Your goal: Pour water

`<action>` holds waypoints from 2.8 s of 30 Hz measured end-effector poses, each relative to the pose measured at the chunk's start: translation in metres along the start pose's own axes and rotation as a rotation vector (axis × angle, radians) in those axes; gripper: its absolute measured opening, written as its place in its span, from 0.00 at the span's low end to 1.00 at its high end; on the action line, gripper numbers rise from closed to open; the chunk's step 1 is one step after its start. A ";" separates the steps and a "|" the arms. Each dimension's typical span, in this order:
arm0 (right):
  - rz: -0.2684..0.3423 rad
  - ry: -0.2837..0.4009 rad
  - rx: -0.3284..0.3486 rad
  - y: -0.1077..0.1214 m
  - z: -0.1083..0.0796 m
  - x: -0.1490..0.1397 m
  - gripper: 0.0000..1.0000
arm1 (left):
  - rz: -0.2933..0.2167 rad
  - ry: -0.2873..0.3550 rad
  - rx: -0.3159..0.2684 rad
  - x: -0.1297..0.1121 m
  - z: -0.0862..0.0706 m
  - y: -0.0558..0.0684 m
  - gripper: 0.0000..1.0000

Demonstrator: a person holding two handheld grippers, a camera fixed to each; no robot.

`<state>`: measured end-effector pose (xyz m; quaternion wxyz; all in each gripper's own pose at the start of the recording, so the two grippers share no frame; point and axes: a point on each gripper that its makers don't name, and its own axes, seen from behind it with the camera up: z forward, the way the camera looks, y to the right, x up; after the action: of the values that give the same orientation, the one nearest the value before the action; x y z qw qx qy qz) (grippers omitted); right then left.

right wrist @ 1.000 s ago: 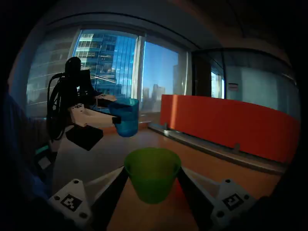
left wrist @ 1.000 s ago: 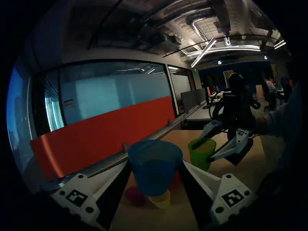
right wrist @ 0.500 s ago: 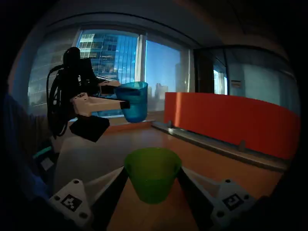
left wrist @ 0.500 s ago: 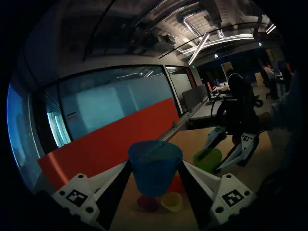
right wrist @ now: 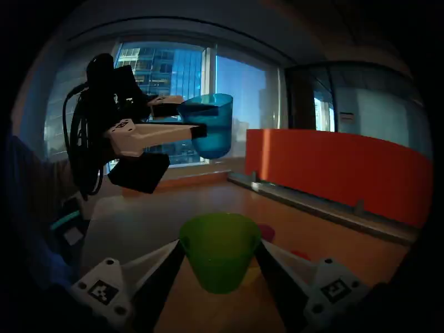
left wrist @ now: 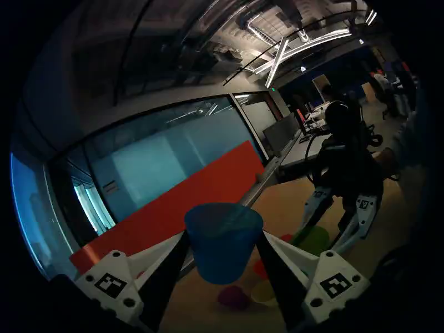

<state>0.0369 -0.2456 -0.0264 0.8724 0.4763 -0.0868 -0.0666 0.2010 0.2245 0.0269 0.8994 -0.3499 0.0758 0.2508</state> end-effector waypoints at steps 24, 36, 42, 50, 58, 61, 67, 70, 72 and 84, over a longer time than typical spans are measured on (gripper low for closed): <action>0.014 0.001 0.045 -0.014 0.019 -0.001 0.90 | 0.184 0.010 0.032 0.022 0.004 -0.005 0.84; 0.017 0.008 0.045 -0.014 0.020 0.003 0.90 | 0.288 0.019 0.044 0.034 0.003 -0.001 0.84; 0.016 0.010 0.046 -0.013 0.021 0.006 0.90 | 0.337 0.020 0.052 0.036 0.007 0.001 0.84; 0.017 0.011 0.042 -0.011 0.021 0.007 0.90 | 0.390 0.022 0.061 0.037 0.012 0.001 0.84; 0.022 0.014 0.039 -0.009 0.021 0.008 0.90 | 0.428 0.029 0.066 0.040 0.015 0.000 0.84; 0.021 0.015 0.038 -0.008 0.021 0.008 0.90 | 0.442 0.030 0.067 0.042 0.016 0.000 0.84; 0.020 0.018 0.036 -0.007 0.020 0.009 0.90 | 0.469 0.030 0.072 0.043 0.017 0.001 0.84; 0.020 0.020 0.034 -0.006 0.019 0.009 0.90 | 0.482 0.028 0.073 0.042 0.017 0.001 0.84; 0.020 0.020 0.033 -0.006 0.019 0.009 0.90 | 0.492 0.027 0.073 0.042 0.017 0.002 0.84; 0.018 0.022 0.026 -0.002 0.017 0.010 0.90 | 0.540 0.032 0.085 0.046 0.018 0.000 0.84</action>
<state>0.0431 -0.2631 -0.0179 0.8676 0.4876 -0.0826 -0.0525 0.2398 0.2551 0.0261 0.8126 -0.2827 0.1911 0.4725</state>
